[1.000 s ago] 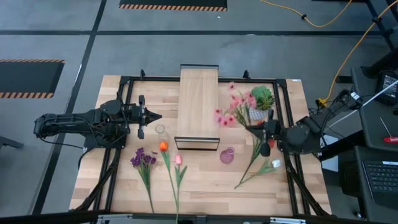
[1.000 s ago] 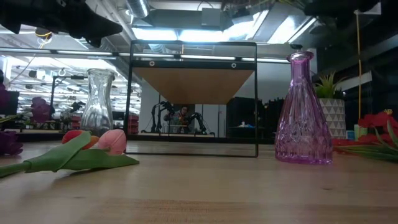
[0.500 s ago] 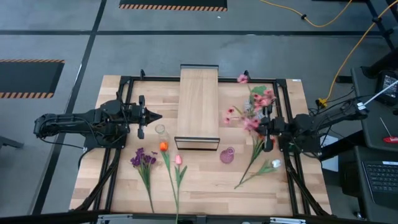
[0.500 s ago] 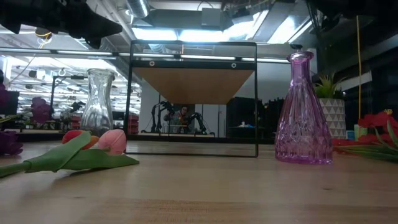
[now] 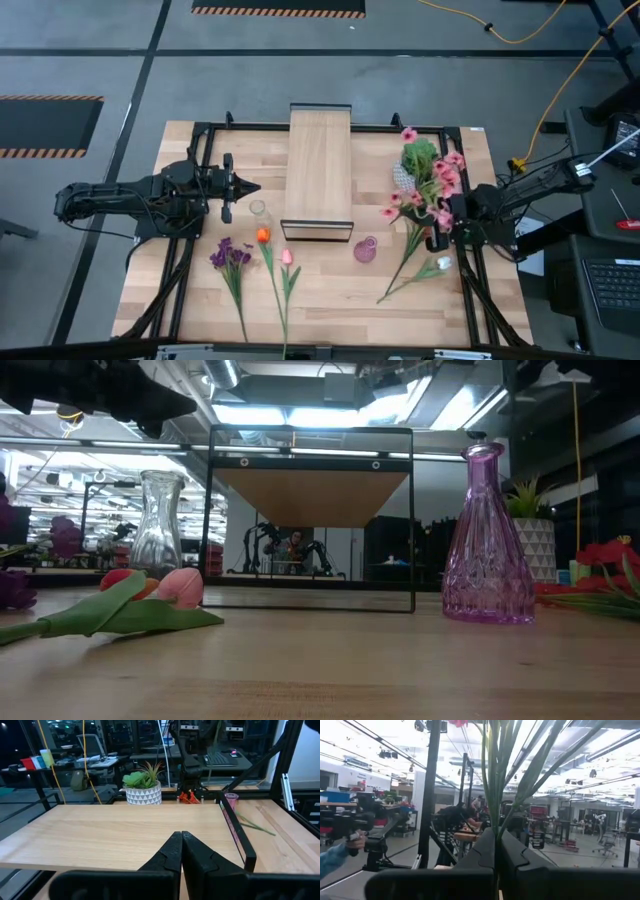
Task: Pick and place flowers into a vace then onto a shelf
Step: Put the pink flowers into the purple vase
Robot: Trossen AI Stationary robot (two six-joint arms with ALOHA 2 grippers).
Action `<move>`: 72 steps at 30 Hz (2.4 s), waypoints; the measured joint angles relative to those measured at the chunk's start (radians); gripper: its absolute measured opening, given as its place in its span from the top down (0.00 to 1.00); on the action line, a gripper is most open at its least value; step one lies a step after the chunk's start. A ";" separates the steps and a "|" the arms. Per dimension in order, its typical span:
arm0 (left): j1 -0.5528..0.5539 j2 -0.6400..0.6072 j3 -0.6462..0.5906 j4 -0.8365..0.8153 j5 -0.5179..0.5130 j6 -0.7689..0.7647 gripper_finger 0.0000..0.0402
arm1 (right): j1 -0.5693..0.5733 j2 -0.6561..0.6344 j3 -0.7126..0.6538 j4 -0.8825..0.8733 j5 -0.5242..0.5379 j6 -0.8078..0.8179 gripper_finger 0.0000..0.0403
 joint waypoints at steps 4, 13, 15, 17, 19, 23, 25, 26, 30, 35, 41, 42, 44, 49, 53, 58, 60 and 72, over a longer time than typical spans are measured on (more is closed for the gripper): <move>0.000 0.000 0.000 0.000 0.000 0.000 0.99 | 0.000 0.094 0.010 0.053 -0.001 0.000 1.00; 0.000 0.000 0.000 0.000 0.000 0.000 0.99 | 0.025 0.244 0.120 0.056 -0.002 -0.045 1.00; 0.000 0.000 0.000 0.000 0.000 0.000 0.99 | 0.039 0.263 0.140 0.055 -0.002 -0.053 1.00; 0.000 0.000 0.000 0.000 0.000 0.000 0.99 | 0.051 0.278 0.162 0.055 -0.001 -0.055 1.00; 0.000 0.000 0.000 0.000 0.000 0.000 0.99 | 0.062 0.289 0.179 0.055 0.000 -0.056 1.00; 0.000 0.000 0.000 0.000 0.000 0.000 0.99 | 0.078 0.305 0.187 0.055 0.025 -0.055 1.00; 0.000 0.000 0.000 0.000 0.000 0.000 0.99 | 0.088 0.316 0.187 0.066 0.061 -0.049 1.00; 0.000 0.000 0.000 0.000 0.000 0.000 0.99 | 0.092 0.323 0.187 0.077 0.072 -0.047 1.00; 0.000 0.000 0.000 0.000 0.000 0.000 0.99 | 0.112 0.350 0.187 0.150 0.087 -0.046 1.00; 0.000 0.000 0.000 -0.001 0.000 0.000 0.99 | 0.133 0.377 0.187 0.163 0.088 -0.042 1.00; 0.000 0.000 0.000 -0.001 0.000 0.000 0.99 | 0.139 0.426 0.187 0.184 0.133 -0.026 1.00; 0.000 0.000 0.000 -0.001 0.000 0.000 0.99 | 0.139 0.434 0.187 0.186 0.156 -0.026 1.00; 0.000 0.000 0.000 -0.001 0.000 -0.001 0.99 | 0.138 0.454 0.187 0.199 0.178 -0.023 1.00; 0.000 0.000 0.000 -0.001 0.000 0.000 0.99 | 0.139 0.495 0.187 0.243 0.177 -0.025 1.00; 0.000 0.000 0.000 -0.001 0.000 0.000 0.99 | 0.139 0.510 0.187 0.248 0.177 -0.025 1.00; 0.000 0.000 0.000 -0.002 0.000 0.000 0.99 | 0.171 0.518 0.187 0.241 0.193 -0.005 1.00; 0.000 0.000 0.000 -0.002 0.000 0.000 0.99 | 0.189 0.528 0.187 0.241 0.235 -0.019 1.00; 0.000 0.000 0.000 -0.002 0.000 0.000 0.99 | 0.206 0.680 0.187 0.345 0.347 -0.073 1.00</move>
